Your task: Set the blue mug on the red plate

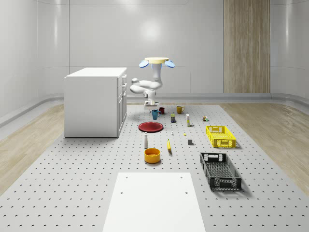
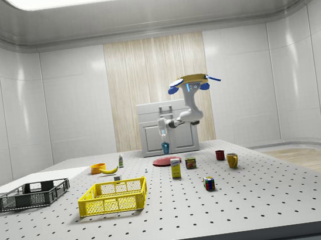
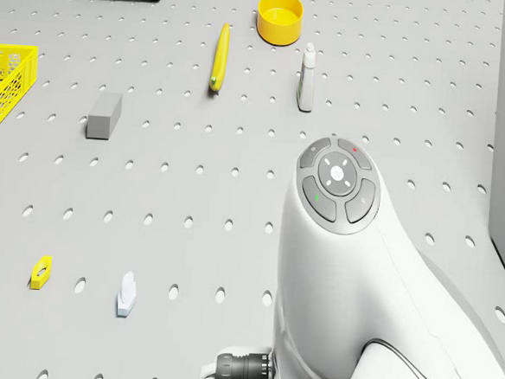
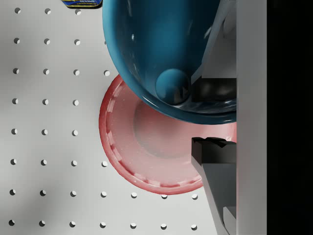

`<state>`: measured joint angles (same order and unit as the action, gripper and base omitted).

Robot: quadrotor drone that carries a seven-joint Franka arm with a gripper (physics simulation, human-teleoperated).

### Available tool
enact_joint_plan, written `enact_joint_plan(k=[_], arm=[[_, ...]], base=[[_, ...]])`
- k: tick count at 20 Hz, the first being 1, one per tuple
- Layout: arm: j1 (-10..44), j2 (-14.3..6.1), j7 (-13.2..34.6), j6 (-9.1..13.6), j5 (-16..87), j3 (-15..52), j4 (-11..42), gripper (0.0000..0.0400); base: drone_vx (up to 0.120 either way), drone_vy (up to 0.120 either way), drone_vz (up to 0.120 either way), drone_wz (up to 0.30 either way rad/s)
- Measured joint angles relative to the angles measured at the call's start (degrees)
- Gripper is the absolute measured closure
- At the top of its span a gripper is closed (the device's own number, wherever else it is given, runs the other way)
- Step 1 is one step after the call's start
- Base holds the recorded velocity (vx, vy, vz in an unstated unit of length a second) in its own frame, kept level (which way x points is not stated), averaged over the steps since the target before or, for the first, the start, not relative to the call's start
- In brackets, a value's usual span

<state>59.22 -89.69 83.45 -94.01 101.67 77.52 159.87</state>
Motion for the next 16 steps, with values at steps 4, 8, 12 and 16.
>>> enact_joint_plan(k=[4,8,12,16], arm=[[-0.99,-0.3,-1.01,-0.86,1.07,-1.28,-0.69,0.0299],[-0.95,-0.46,-1.36,-2.19,3.51,-4.01,-1.61,0.03],[-0.59,-0.46,-1.55,-3.48,5.99,-6.78,-2.63,0.03],[-1.25,-0.54,-3.02,-4.43,7.14,-8.2,-3.73,0.03]], base=[[0.0,0.0,0.0,0.0],[0.0,0.0,0.0,0.0],[0.0,0.0,0.0,0.0],[0.0,0.0,0.0,0.0]])
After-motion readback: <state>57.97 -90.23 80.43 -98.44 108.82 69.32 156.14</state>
